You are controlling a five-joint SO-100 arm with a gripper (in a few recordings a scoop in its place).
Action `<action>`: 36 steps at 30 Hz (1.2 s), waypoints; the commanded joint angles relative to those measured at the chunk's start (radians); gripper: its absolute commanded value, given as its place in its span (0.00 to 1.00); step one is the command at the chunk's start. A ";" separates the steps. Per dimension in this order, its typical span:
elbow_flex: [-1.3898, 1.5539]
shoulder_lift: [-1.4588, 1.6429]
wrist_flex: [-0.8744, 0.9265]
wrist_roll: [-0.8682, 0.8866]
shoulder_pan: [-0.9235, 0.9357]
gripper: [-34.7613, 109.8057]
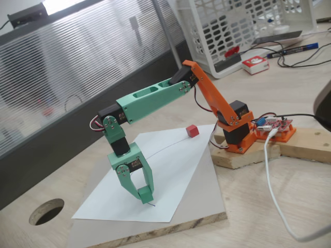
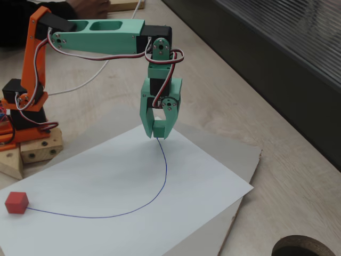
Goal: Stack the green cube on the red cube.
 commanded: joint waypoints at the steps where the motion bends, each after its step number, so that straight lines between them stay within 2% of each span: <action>1: 0.002 0.052 0.011 -0.002 -0.006 0.33; 27: -0.011 -0.006 0.009 -0.003 -0.003 0.33; 36: -0.012 0.005 0.008 -0.005 0.146 0.33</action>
